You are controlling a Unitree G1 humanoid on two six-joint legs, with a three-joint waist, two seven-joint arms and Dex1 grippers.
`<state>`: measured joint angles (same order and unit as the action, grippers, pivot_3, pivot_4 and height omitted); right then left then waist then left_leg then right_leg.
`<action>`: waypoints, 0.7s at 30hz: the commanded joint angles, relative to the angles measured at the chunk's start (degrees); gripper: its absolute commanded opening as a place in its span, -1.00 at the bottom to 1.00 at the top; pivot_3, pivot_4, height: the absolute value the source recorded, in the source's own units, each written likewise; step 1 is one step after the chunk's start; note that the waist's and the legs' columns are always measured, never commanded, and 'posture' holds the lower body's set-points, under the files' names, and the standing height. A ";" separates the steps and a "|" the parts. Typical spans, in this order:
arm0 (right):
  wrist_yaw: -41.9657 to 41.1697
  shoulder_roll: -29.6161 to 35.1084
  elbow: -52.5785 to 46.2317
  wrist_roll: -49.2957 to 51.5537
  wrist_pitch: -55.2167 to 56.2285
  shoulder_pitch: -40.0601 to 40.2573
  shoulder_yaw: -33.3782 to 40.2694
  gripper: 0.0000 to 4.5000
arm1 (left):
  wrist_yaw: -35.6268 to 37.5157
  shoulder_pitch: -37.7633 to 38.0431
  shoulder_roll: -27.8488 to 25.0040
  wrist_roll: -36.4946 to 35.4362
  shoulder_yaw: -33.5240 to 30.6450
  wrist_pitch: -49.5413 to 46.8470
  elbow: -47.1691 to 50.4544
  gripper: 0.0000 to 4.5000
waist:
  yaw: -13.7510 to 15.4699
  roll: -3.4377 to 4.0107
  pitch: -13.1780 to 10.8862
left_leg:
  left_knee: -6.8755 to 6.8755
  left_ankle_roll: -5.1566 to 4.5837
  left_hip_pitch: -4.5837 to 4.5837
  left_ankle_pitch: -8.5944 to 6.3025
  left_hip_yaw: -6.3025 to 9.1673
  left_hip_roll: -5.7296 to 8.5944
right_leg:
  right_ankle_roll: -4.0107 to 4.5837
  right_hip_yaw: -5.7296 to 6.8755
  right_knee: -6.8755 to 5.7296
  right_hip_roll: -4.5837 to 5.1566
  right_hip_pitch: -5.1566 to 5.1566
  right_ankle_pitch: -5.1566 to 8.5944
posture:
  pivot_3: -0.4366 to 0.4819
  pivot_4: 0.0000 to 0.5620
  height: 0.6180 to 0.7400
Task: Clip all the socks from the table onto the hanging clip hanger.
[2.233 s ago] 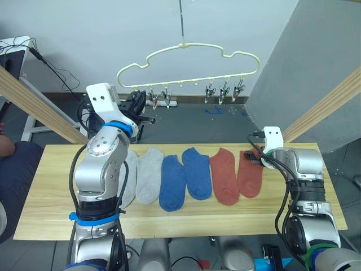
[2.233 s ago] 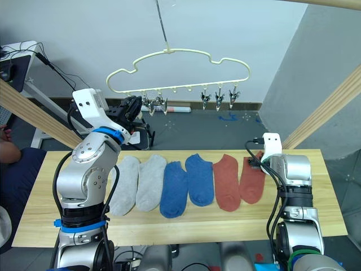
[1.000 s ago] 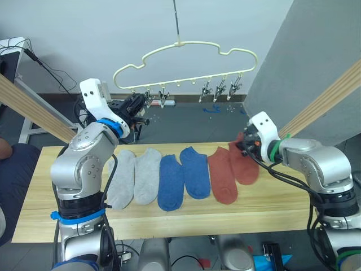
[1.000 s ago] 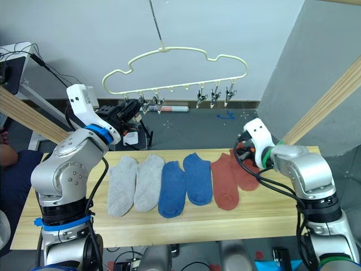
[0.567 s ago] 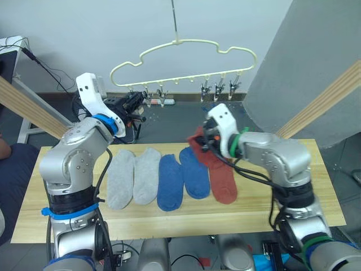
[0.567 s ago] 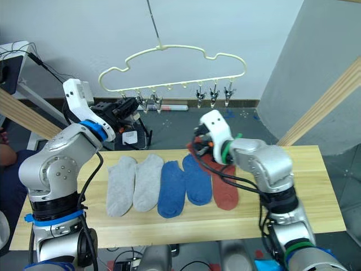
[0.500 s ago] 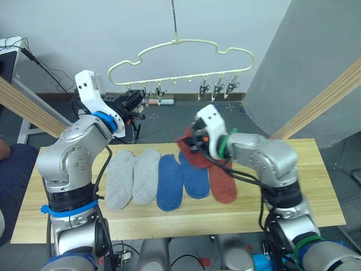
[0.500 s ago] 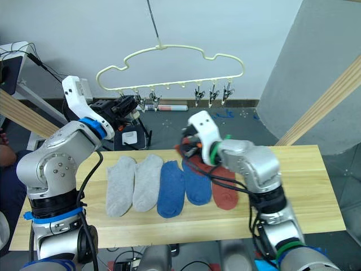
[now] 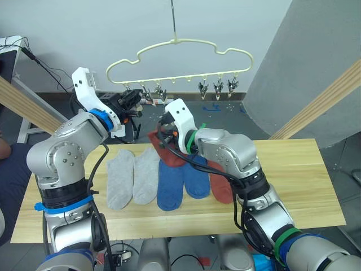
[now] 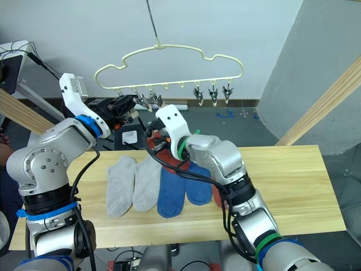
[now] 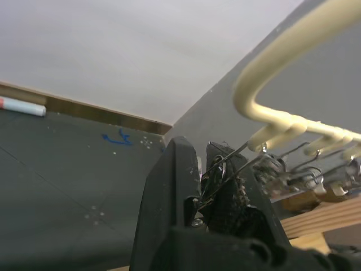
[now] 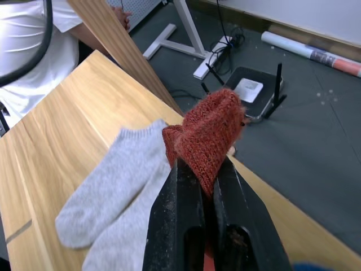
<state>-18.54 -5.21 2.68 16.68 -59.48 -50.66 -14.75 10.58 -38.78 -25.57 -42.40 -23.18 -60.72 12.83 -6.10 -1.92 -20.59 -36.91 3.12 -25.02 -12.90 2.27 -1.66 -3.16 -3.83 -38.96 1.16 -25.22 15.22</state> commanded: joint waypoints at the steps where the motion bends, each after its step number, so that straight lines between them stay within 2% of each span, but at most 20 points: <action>1: -0.37 -1.20 0.46 -0.47 2.48 -1.56 -0.08 -0.99 | -0.85 -0.50 -0.38 -1.70 -1.69 -0.82 0.84 -0.88 | 0.04 0.00 0.00 | 0.00 0.00 0.00 0.00 0.00 0.00 | 0.00 0.00 0.00 0.00 0.00 0.00 | -0.31 0.23 1.00; 21: -2.93 -7.13 16.45 -1.59 12.75 -10.43 0.26 -0.99 | -4.33 -0.71 0.71 -6.43 -2.50 -3.40 -0.01 -0.88 | -0.01 -0.06 0.04 | -0.01 0.02 -0.02 0.01 0.01 0.00 | 0.04 0.05 -0.05 0.06 -0.04 -0.02 | -0.30 0.12 1.00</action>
<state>-20.84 -8.29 19.78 14.69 -48.13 -58.88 -14.61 6.66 -39.44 -24.72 -48.06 -24.50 -64.36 12.49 -6.10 -1.99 -20.55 -36.92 3.15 -25.04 -12.89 2.27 -1.66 -3.12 -3.78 -39.01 1.22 -25.26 15.19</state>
